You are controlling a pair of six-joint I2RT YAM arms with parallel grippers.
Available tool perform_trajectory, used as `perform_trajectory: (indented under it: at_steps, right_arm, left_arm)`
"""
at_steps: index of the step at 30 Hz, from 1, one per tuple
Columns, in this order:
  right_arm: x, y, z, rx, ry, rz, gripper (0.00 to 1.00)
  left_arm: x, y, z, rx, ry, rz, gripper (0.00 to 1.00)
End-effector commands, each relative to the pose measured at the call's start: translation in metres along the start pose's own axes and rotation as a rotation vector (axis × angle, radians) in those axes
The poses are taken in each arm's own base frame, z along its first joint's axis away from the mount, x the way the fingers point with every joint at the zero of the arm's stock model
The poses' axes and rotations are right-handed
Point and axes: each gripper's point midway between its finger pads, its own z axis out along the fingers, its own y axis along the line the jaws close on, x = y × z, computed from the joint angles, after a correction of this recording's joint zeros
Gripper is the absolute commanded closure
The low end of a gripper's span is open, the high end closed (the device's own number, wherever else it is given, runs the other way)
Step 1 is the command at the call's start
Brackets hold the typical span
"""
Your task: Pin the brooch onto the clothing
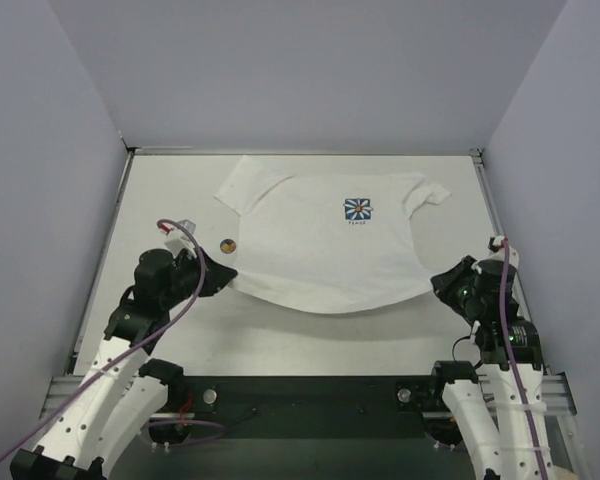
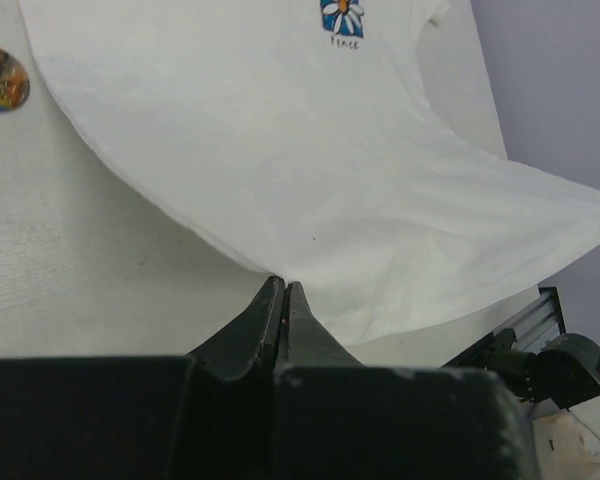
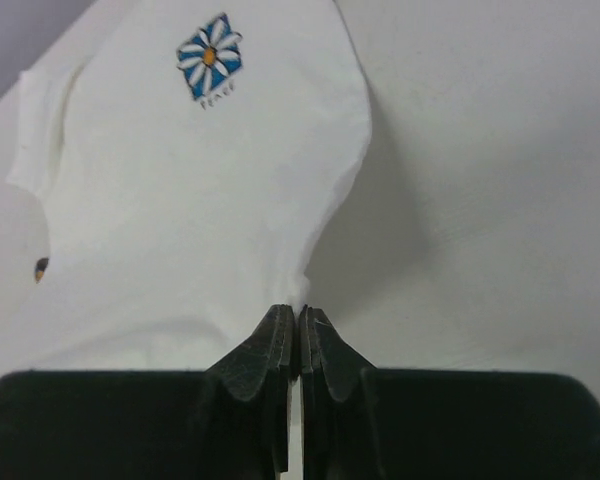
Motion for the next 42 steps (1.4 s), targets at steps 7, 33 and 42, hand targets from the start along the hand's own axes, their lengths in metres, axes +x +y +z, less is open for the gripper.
perform_trajectory:
  at_steps: [7, 33, 42]
  right_arm:
    - [-0.156, 0.125, -0.138, -0.512, -0.56, -0.011, 1.0]
    - [-0.291, 0.238, -0.209, -0.819, -0.862, -0.176, 1.0]
    - [-0.373, 0.295, -0.097, -0.804, -0.745, -0.177, 1.0]
  left_arm:
    - [-0.182, -0.157, -0.081, 0.297, -0.493, 0.297, 1.0]
    - [-0.338, -0.254, -0.124, 0.345, -0.74, 0.448, 1.0]
    - [-0.435, -0.245, -0.066, 0.405, -0.755, 0.379, 1.0]
